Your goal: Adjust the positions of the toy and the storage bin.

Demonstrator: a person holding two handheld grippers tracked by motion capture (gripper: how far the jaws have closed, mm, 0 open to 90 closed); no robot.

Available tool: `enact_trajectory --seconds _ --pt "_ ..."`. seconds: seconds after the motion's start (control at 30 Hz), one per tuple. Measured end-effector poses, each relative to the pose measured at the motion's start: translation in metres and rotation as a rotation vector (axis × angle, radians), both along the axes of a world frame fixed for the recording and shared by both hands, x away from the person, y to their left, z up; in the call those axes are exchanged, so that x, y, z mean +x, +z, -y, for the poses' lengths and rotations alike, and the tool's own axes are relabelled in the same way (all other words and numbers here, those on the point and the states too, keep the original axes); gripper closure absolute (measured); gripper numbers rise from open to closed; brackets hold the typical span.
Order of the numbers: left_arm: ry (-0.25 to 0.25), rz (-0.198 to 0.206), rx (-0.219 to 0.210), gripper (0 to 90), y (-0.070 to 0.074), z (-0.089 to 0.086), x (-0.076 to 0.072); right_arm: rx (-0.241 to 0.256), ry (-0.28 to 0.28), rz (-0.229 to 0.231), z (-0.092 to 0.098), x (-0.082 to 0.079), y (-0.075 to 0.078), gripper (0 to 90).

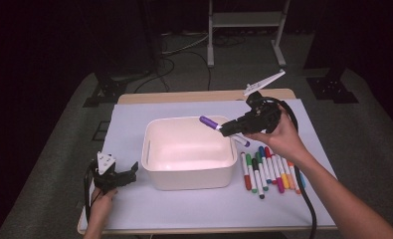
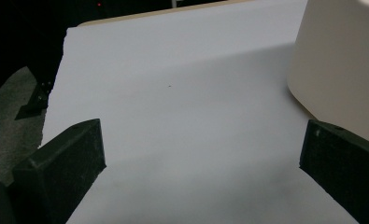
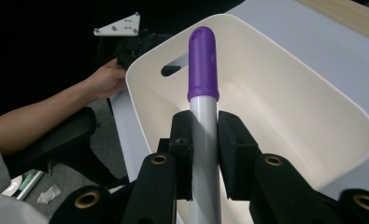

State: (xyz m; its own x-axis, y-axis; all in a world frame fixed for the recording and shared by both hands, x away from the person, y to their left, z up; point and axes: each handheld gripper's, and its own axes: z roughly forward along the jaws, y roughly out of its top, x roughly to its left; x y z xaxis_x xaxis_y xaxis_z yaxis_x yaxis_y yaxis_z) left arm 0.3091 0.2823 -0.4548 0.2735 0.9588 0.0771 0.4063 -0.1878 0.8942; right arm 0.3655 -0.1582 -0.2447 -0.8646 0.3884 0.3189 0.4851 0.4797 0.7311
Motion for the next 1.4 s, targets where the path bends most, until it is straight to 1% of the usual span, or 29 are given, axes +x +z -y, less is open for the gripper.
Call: enact_trajectory --seconds 0.07,0.1,0.17,0.2,0.3,0.33,0.37,0.4,0.5,0.53,0.57,0.6,0.63,0.67,0.73,0.8,0.93,1.0,1.03,1.07,1.1,1.13,1.23,1.3,1.33,1.4 --pt "-0.001 0.001 -0.001 0.0 0.000 0.000 0.000 -0.002 0.022 0.001 -0.006 0.001 0.000 75.8" --pt "-0.001 0.001 -0.001 0.0 0.000 0.000 0.000 -0.003 0.041 -0.007 -0.011 0.003 0.001 75.8" --pt "-0.001 0.002 0.001 0.0 0.000 0.000 0.000 -0.006 0.047 -0.007 -0.014 0.004 0.001 75.8" --pt "-0.003 0.002 0.001 0.0 0.000 0.000 0.000 -0.008 0.065 -0.011 -0.020 0.005 0.001 75.8" --pt "-0.004 0.002 0.001 0.0 0.000 0.000 0.000 -0.010 0.096 -0.017 -0.029 0.007 0.000 75.8" --pt "-0.003 0.004 -0.001 0.0 0.000 0.000 0.000 -0.011 0.111 -0.014 -0.032 0.008 0.000 75.8" --pt "-0.004 0.004 0.000 0.0 0.000 0.000 0.000 -0.013 0.120 -0.022 -0.035 0.008 -0.001 75.7" --pt "-0.004 0.004 0.000 0.0 0.000 0.000 0.000 -0.013 0.120 -0.022 -0.035 0.008 -0.001 75.7" --pt "-0.005 0.006 0.003 0.0 0.000 0.001 0.000 -0.027 0.170 -0.029 -0.048 0.011 -0.005 75.8" --pt "-0.005 0.006 0.003 0.0 0.000 0.001 0.000 -0.027 0.170 -0.029 -0.048 0.011 -0.005 75.8" --pt "-0.005 0.005 0.002 0.0 0.000 0.000 0.000 -0.030 0.194 -0.036 -0.055 0.013 -0.007 75.7" --pt "-0.005 0.005 0.002 0.0 0.000 0.000 0.000 -0.030 0.194 -0.036 -0.055 0.013 -0.007 75.7" --pt "-0.004 0.006 -0.002 0.0 0.000 0.000 0.000 -0.032 0.221 -0.039 -0.061 0.014 -0.010 75.8" --pt "-0.004 0.006 -0.002 0.0 0.000 0.000 0.000 -0.032 0.221 -0.039 -0.061 0.014 -0.010 75.8" --pt "-0.004 0.007 -0.001 0.0 0.000 0.000 0.000 -0.051 0.256 -0.046 -0.071 0.017 -0.015 75.7" --pt "-0.005 0.008 0.002 0.0 0.000 0.001 -0.001 -0.051 0.266 -0.046 -0.074 0.018 -0.017 75.7" --pt "-0.003 0.006 0.000 0.0 0.000 0.000 0.000 -0.064 0.317 -0.059 -0.088 0.021 -0.027 75.7" --pt "-0.003 0.007 -0.001 0.0 0.000 0.000 0.000 -0.076 0.338 -0.057 -0.093 0.022 -0.031 75.7" --pt "-0.003 0.007 -0.001 0.0 0.000 0.000 0.000 -0.076 0.338 -0.057 -0.093 0.022 -0.031 75.7" --pt "-0.003 0.008 0.002 0.0 0.000 0.001 -0.001 -0.089 0.349 -0.069 -0.098 0.023 -0.035 75.7" --pt "-0.003 0.008 0.002 0.0 0.000 0.001 -0.001 -0.089 0.349 -0.069 -0.098 0.023 -0.035 75.7" --pt "-0.001 0.009 0.003 0.0 0.000 0.000 -0.001 -0.099 0.362 -0.068 -0.102 0.024 -0.039 75.7" --pt "0.000 0.008 0.000 0.0 0.000 0.000 -0.001 -0.108 0.371 -0.069 -0.105 0.025 -0.043 75.7" --pt "0.000 0.008 0.000 0.0 0.000 0.000 0.000 -0.122 0.381 -0.069 -0.109 0.027 -0.047 75.7" --pt "-0.001 0.008 0.003 0.0 0.000 0.000 0.000 -0.140 0.389 -0.076 -0.112 0.028 -0.051 75.7" --pt "-0.001 0.008 0.003 0.0 0.000 0.000 0.000 -0.147 0.396 -0.075 -0.114 0.028 -0.053 75.7"
